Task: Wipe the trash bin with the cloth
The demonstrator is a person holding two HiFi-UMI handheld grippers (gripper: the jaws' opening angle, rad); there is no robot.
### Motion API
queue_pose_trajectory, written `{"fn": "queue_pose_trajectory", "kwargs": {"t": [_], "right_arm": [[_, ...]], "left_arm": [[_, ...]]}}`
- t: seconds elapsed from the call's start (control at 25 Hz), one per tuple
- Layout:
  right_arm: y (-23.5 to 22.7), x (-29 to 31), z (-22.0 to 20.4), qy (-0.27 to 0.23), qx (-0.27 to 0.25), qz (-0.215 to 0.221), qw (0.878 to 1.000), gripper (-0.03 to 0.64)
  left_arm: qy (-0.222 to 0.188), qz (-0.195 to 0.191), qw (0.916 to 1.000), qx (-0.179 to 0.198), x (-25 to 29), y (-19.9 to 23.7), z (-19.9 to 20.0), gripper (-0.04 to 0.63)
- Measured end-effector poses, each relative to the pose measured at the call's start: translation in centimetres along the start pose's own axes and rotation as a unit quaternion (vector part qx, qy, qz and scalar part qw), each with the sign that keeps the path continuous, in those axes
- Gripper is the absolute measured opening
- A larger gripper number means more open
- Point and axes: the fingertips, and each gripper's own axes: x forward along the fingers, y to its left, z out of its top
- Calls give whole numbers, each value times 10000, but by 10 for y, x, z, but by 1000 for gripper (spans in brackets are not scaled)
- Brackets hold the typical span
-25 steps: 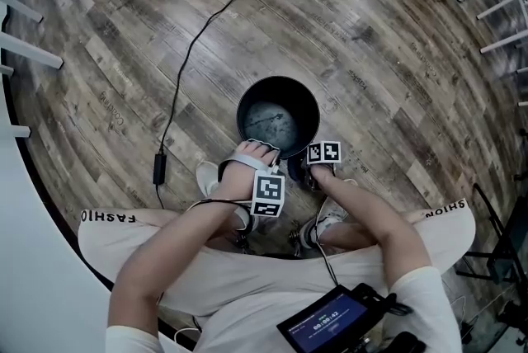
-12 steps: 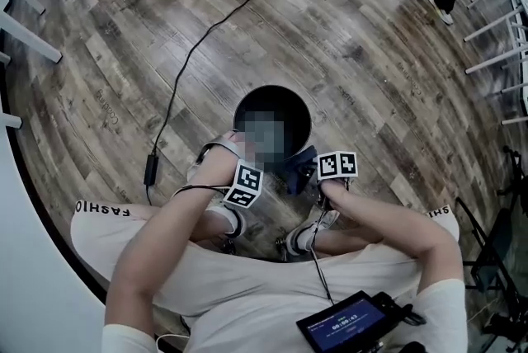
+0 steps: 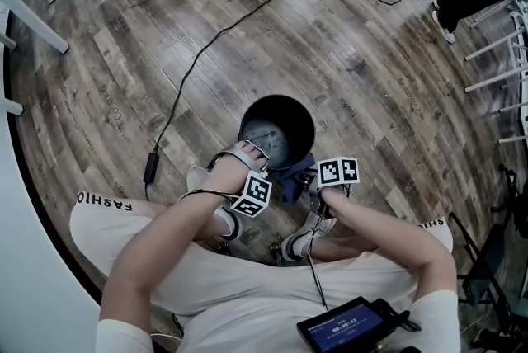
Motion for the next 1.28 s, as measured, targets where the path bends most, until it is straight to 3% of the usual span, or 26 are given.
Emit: {"fn": "queue_pose_trajectory", "kwargs": {"t": [0.64, 0.96, 1.28], "right_arm": [[-100, 91, 16, 47, -462, -260, 9986, 81], [-156, 141, 13, 311, -627, -561, 9960, 81], [-142, 102, 2, 505, -196, -780, 9955, 81]], "left_arm": [[-800, -314, 9914, -987, -2, 4, 31, 74], [-818, -307, 9918, -929, -2, 6, 34, 80], [-800, -288, 9930, -820, -6, 8, 31, 98]]}}
